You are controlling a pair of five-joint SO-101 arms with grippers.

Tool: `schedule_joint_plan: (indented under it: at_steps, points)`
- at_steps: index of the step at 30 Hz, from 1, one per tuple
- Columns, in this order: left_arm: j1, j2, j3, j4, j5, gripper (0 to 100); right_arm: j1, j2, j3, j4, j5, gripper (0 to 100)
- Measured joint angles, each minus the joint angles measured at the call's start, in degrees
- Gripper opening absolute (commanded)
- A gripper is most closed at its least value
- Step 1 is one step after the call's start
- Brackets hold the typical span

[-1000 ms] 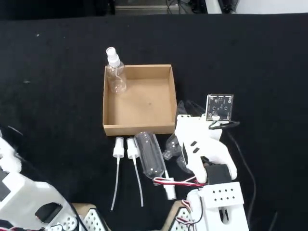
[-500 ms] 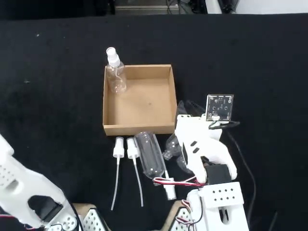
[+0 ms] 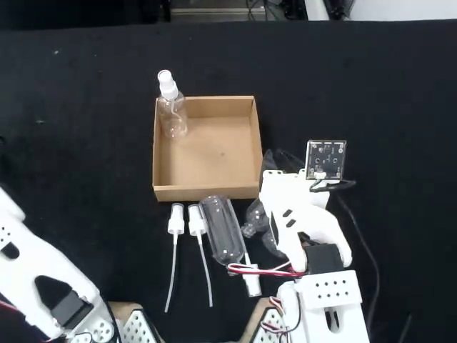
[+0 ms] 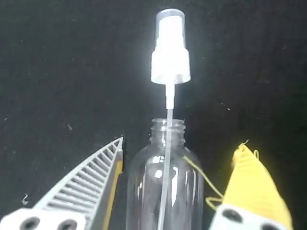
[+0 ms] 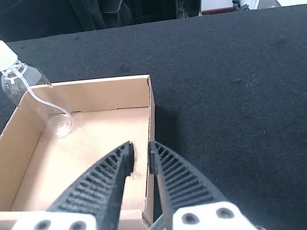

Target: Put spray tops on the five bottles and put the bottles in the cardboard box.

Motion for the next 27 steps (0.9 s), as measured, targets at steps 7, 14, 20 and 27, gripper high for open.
schedule_joint_plan:
  at_steps: [7,14,20,27]
  points:
    - [0.2,8.8,-13.2,7.7,-4.4,32,0.0,0.0,0.0,0.0,0.0,5.3]
    - [0.5,11.0,-23.4,20.7,-4.8,2,0.0,0.0,0.0,0.0,0.0,5.3]
    - [1.0,11.0,-26.2,26.6,-4.9,3,0.0,0.0,0.0,0.0,0.0,5.3]
    - [0.9,11.0,-26.5,29.4,-4.9,3,0.0,0.0,0.0,0.0,0.0,5.3]
